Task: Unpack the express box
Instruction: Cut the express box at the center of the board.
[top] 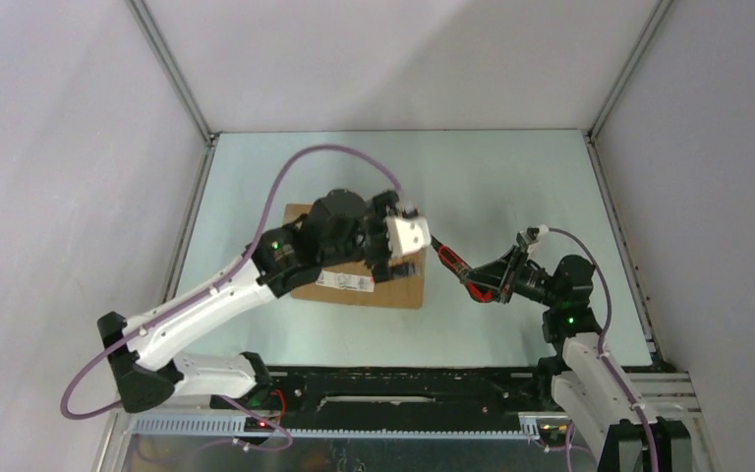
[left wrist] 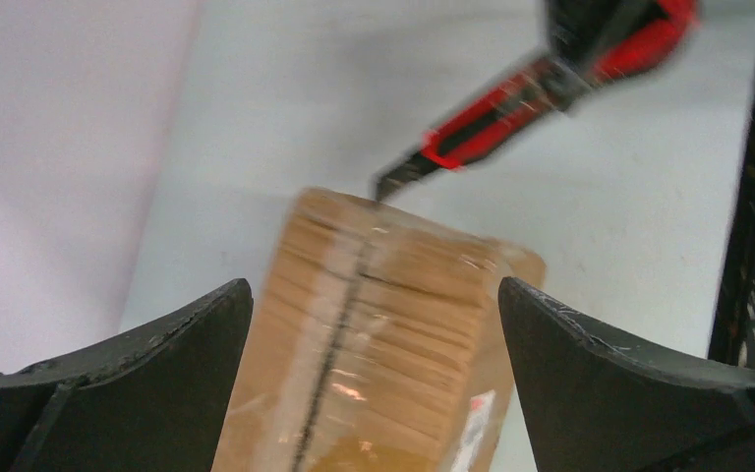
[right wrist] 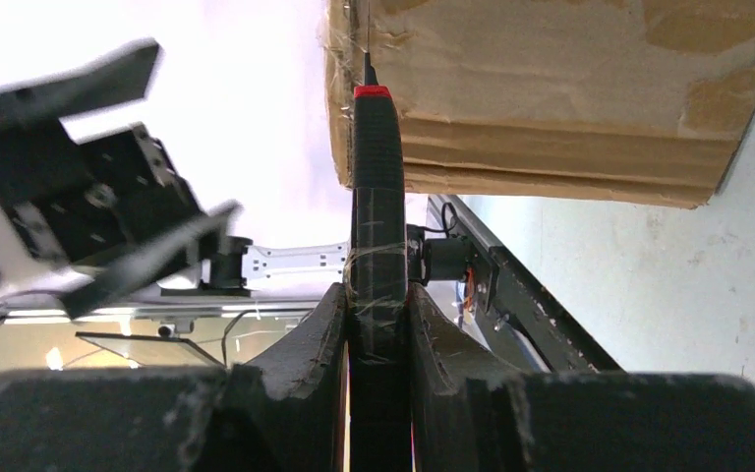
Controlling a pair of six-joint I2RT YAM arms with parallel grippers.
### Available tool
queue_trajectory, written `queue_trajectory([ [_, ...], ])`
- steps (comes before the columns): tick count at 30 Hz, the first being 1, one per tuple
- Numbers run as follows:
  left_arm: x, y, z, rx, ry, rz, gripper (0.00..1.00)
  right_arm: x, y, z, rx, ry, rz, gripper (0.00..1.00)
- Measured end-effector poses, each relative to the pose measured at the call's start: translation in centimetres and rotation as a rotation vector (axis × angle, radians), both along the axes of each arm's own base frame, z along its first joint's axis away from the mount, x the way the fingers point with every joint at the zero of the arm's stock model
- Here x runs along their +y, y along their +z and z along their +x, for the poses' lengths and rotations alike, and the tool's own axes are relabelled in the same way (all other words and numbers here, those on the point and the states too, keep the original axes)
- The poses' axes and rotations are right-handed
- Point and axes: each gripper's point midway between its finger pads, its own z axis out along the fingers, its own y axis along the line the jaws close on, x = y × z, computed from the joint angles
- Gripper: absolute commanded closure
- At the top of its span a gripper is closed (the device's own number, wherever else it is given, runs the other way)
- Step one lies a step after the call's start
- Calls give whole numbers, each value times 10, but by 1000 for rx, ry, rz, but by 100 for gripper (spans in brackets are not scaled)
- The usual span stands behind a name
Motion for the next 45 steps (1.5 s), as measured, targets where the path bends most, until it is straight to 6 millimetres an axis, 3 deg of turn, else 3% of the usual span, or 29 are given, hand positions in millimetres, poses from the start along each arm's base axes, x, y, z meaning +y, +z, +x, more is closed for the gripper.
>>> queue_trajectory([
  [5, -3, 62, 50, 83, 303, -139, 1, -2, 8, -7, -40, 16, 1, 100],
  [7, 2, 65, 62, 117, 395, -158, 2, -2, 14, -9, -62, 27, -1, 100],
  [13, 7, 41, 92, 296, 767, -133, 14, -2, 20, -13, -95, 47, -20, 100],
  [18, 18, 9, 79, 411, 928, -86, 11, -2, 8, -15, -64, 52, -45, 100],
  [23, 30, 5, 68, 410, 1016, -69, 8, -1, 5, -16, -66, 60, -56, 100],
  [30, 54, -1, 83, 399, 1128, -80, 4, 4, 5, -20, -62, 89, -54, 100],
  [34, 87, -17, 78, 383, 1222, -51, 3, 7, 5, -24, -67, 108, -52, 100],
  [37, 128, -25, 71, 380, 1321, -55, 1, 7, 6, -26, -70, 115, -52, 100],
  [40, 176, -13, 65, 337, 1447, -116, 0, 7, 7, -27, -73, 116, -51, 100],
  [45, 232, 2, 50, 320, 1572, -268, 0, 7, 6, -27, -68, 117, -51, 100],
])
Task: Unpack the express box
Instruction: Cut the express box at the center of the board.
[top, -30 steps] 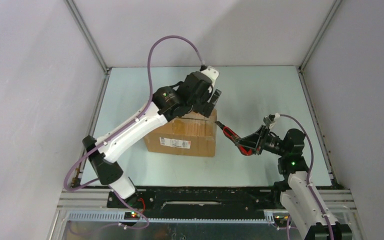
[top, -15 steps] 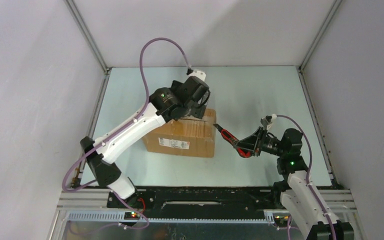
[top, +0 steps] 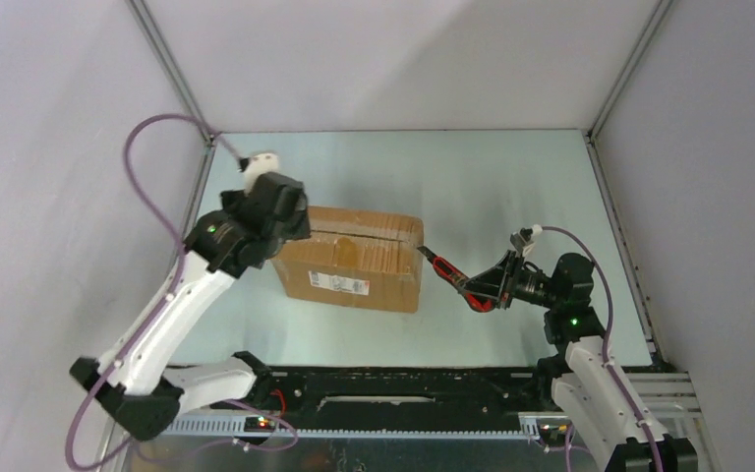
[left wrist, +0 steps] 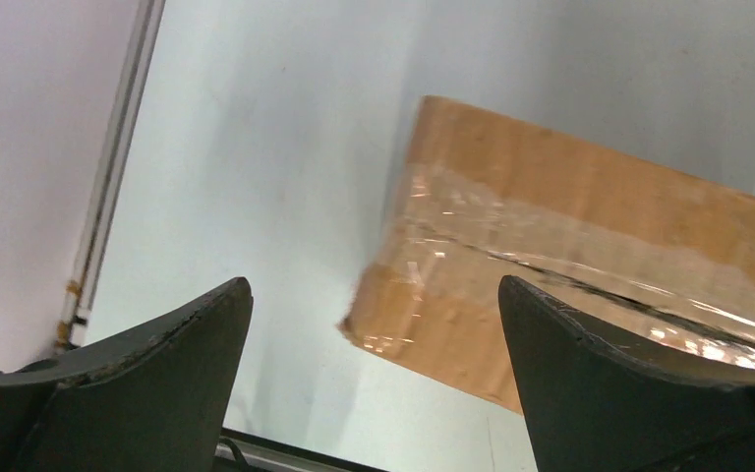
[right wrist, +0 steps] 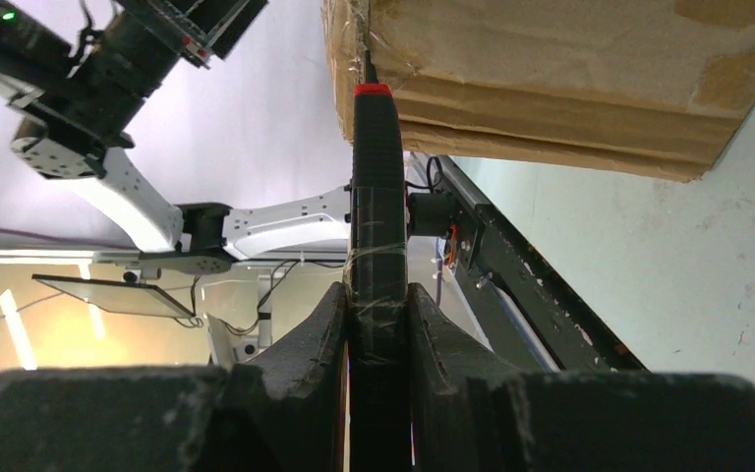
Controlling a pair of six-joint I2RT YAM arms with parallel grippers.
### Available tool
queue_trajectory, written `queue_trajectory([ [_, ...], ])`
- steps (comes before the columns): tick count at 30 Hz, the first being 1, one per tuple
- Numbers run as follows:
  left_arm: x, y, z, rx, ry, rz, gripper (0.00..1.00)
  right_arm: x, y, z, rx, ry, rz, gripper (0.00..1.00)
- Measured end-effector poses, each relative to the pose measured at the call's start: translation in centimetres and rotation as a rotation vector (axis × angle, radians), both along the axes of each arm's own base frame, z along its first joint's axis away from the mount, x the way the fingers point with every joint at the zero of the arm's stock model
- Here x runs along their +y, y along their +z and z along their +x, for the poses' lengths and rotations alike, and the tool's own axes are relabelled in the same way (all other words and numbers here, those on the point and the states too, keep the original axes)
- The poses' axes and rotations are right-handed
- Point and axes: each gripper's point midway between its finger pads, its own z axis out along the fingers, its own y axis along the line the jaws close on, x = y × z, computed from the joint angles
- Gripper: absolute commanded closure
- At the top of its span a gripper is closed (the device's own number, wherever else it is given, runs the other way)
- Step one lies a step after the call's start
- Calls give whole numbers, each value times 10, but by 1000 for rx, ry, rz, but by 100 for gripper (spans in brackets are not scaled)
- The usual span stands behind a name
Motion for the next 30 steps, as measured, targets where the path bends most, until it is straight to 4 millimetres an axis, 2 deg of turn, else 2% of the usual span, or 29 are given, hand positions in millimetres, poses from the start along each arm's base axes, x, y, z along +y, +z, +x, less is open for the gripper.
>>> queue_trajectory([
  [2, 19, -8, -3, -4, 58, -59, 0, 0, 0, 0, 0, 0, 0, 100],
  [4, 26, -24, -3, 6, 76, -131, 0, 0, 0, 0, 0, 1, 0, 100],
  [7, 11, -50, 1, 42, 20, -266, 0, 1, 0, -1, -1, 6, 0, 100],
  [10, -7, -67, 11, 59, -41, -373, 2, 2, 0, -2, 0, 12, 0, 100],
  [14, -7, -67, 21, 37, -48, -431, 7, 2, 0, -3, -1, 15, 0, 100],
  [22, -7, -71, 39, 25, -53, -420, 11, 3, 9, -13, -51, 34, 7, 100],
  [30, -7, -70, 42, 17, -75, -403, 12, 3, 6, -16, -39, 43, 1, 100],
])
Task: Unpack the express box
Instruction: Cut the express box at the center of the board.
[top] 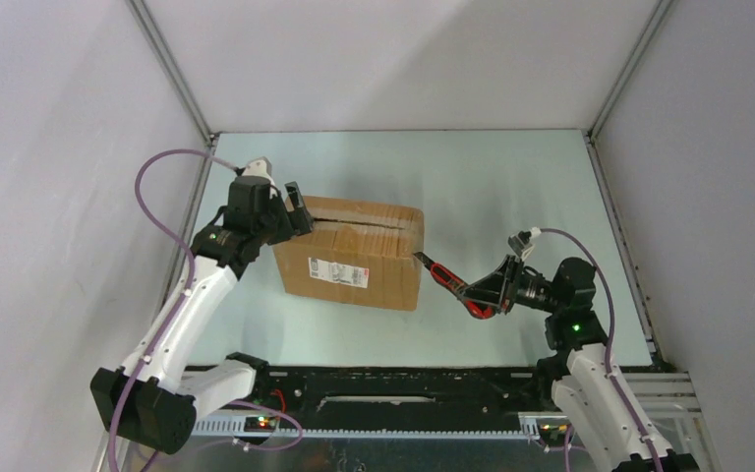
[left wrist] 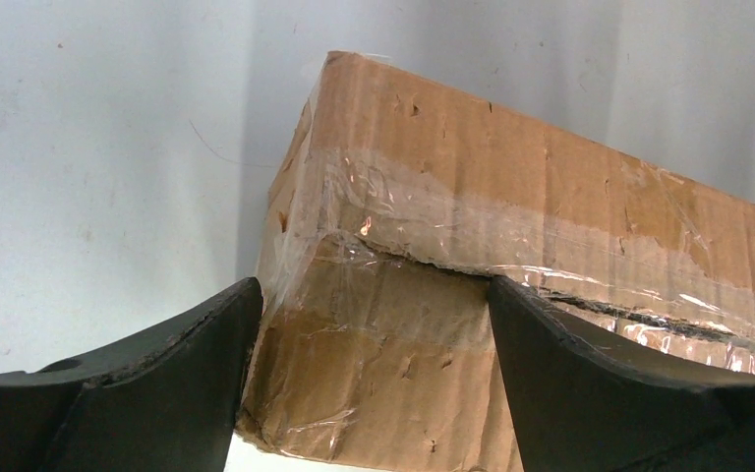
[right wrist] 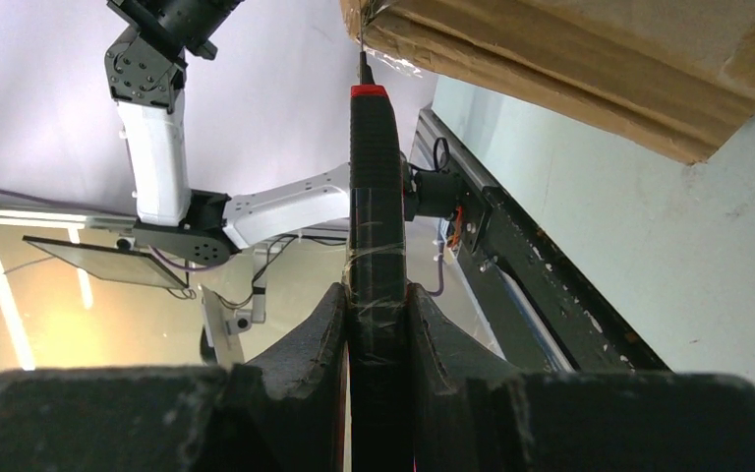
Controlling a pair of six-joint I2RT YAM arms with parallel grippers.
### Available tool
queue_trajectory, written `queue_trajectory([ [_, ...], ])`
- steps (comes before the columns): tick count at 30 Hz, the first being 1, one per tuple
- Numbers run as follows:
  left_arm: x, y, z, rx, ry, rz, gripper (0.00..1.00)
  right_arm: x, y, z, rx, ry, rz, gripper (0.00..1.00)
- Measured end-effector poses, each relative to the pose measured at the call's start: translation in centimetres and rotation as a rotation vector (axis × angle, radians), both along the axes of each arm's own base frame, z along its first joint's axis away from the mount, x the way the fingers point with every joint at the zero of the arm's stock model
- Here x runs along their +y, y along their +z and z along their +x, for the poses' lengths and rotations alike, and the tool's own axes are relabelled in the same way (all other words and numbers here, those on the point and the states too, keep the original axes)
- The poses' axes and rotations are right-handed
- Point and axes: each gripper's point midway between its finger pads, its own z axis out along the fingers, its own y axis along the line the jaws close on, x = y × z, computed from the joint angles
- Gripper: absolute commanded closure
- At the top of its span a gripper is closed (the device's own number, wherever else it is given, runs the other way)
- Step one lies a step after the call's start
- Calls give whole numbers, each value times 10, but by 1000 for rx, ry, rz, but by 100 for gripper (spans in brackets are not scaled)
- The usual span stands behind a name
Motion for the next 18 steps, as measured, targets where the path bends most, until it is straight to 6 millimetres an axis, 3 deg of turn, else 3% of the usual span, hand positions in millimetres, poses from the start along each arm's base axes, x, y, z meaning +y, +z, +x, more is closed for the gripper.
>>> queue_trajectory([
  [9, 3, -1, 0, -2, -5, 20, 12, 0, -4, 11, 24, -8, 4, 100],
  [18, 3, -1, 0, -3, -8, 25, 12, -16, -18, 24, 78, -115, 7, 100],
])
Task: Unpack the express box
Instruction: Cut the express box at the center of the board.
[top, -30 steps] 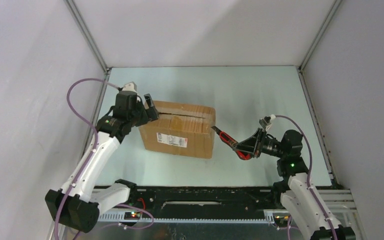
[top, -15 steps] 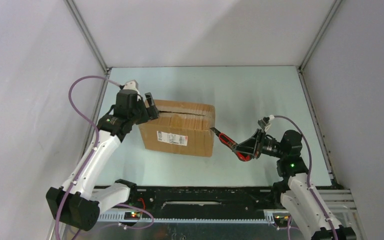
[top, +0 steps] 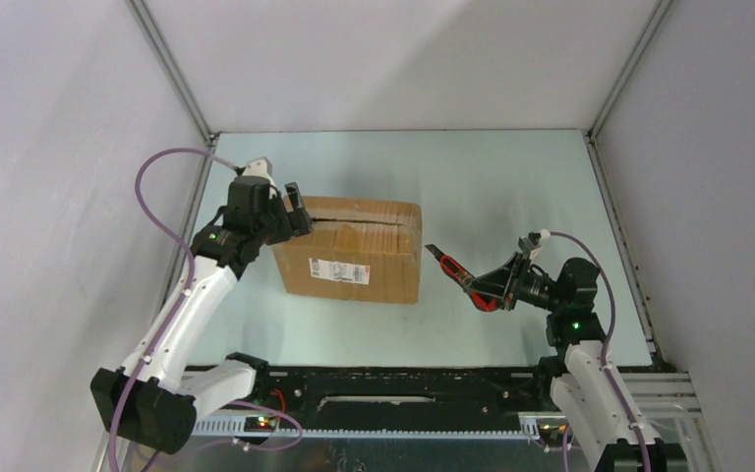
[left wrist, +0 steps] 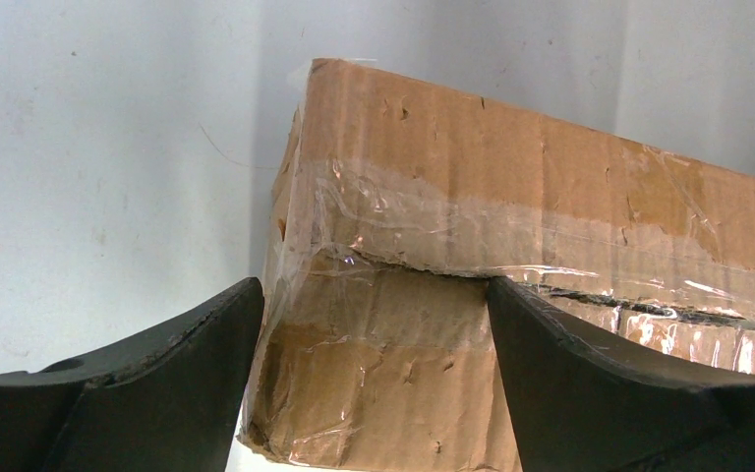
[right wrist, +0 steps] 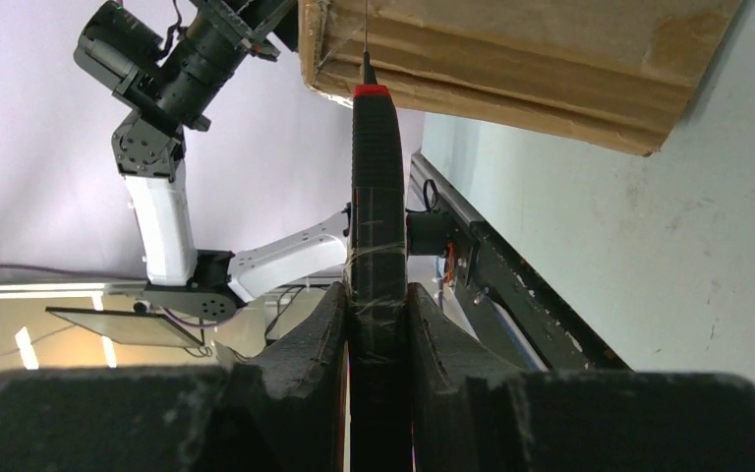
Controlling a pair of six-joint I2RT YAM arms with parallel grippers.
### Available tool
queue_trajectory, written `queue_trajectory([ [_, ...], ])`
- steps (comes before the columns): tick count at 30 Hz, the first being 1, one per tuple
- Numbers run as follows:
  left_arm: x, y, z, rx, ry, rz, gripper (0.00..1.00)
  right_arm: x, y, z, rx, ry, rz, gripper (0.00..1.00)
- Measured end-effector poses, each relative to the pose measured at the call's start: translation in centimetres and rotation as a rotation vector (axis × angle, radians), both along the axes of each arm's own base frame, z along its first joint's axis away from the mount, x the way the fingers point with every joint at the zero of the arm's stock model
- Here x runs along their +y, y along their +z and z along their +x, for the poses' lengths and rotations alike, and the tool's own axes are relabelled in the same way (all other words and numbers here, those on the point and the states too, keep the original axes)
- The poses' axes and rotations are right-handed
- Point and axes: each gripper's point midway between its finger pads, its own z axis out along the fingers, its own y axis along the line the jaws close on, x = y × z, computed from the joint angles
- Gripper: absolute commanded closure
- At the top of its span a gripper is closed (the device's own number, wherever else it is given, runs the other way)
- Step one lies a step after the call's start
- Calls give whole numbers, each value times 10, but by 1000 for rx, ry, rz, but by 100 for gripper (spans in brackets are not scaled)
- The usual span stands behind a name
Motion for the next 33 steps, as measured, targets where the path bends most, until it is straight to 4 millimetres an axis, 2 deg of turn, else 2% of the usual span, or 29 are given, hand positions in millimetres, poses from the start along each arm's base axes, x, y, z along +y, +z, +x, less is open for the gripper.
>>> queue_trajectory([
  [17, 1, -1, 0, 3, -13, 6, 13, 24, 14, -9, -21, 116, 34, 100],
  [26, 1, -1, 8, -8, -19, 10, 14, 38, 21, -12, 55, 180, 136, 100],
  [33, -3, -3, 8, -6, -50, 12, 14, 63, 19, -37, 91, 299, 147, 100],
])
